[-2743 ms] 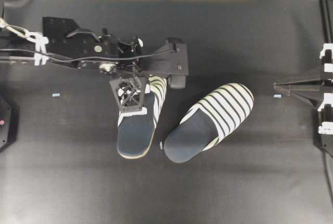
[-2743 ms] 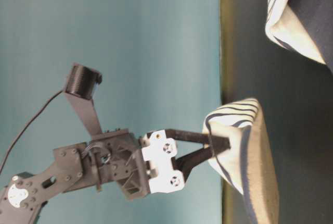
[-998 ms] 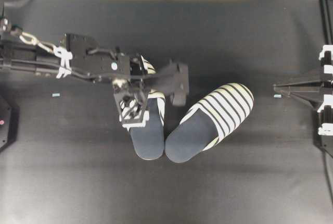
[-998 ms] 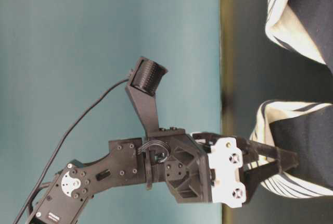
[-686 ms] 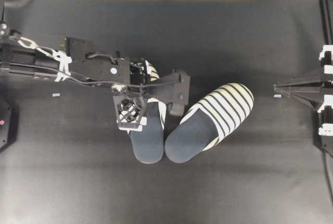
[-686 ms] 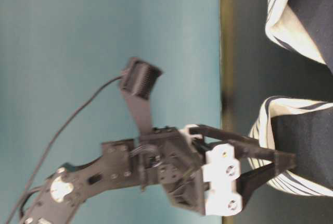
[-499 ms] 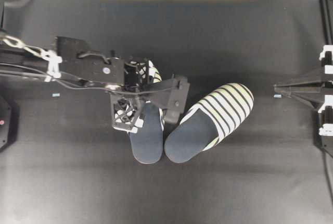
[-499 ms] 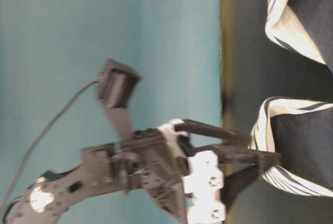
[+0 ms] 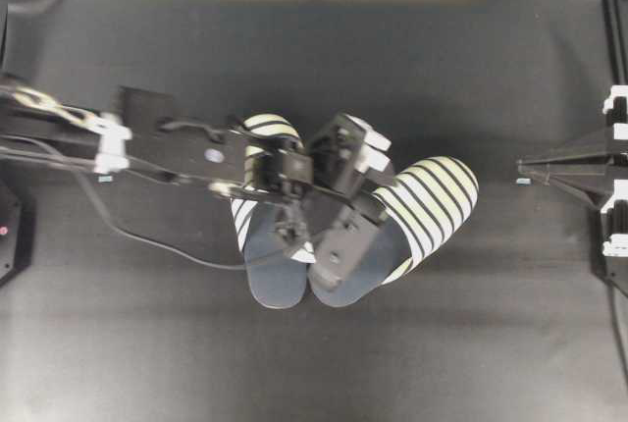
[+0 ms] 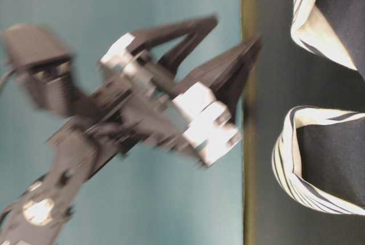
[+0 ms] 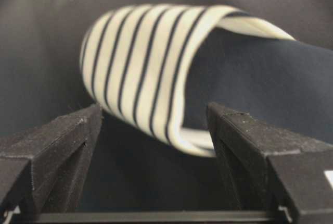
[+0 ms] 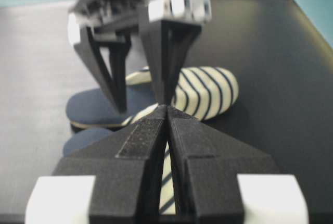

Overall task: Arrange the slippers with the left arm.
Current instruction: 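Reach the left gripper over to grasp the right slipper's upper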

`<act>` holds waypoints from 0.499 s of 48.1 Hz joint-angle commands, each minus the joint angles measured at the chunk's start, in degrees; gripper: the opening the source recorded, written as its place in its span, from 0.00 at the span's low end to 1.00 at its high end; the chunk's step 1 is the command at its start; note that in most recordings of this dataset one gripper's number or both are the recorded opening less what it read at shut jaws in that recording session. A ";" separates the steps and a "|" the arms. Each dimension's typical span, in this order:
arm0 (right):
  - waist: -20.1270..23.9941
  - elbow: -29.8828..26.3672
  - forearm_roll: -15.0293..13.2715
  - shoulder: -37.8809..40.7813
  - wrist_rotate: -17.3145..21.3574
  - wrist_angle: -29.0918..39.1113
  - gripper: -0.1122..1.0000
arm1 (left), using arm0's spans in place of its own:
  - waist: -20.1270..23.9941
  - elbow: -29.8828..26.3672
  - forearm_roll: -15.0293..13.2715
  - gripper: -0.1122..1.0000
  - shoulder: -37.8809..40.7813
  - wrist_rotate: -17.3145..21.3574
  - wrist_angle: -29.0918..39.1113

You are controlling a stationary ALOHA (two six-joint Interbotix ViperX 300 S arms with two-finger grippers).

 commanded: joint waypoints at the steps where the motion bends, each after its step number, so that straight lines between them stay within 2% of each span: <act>1: 0.44 -0.35 0.09 0.26 -0.09 -0.70 0.11 | 0.18 -3.78 0.09 0.81 3.87 0.44 -0.88; 6: 0.44 -0.44 0.18 0.18 -0.09 -0.88 0.11 | 0.35 -6.77 0.09 0.81 8.09 1.23 -0.88; 14: 0.79 -0.35 0.18 0.18 -0.09 -0.79 0.11 | 0.53 -10.11 0.09 0.81 13.36 4.57 0.09; 20: 0.97 -0.35 0.18 0.18 -0.09 -0.70 0.11 | 1.05 -11.60 0.00 0.80 14.33 4.04 0.26; 24: 0.97 -0.35 0.18 0.18 -0.09 -0.70 0.11 | 1.05 -11.95 -0.35 0.74 14.24 3.69 0.70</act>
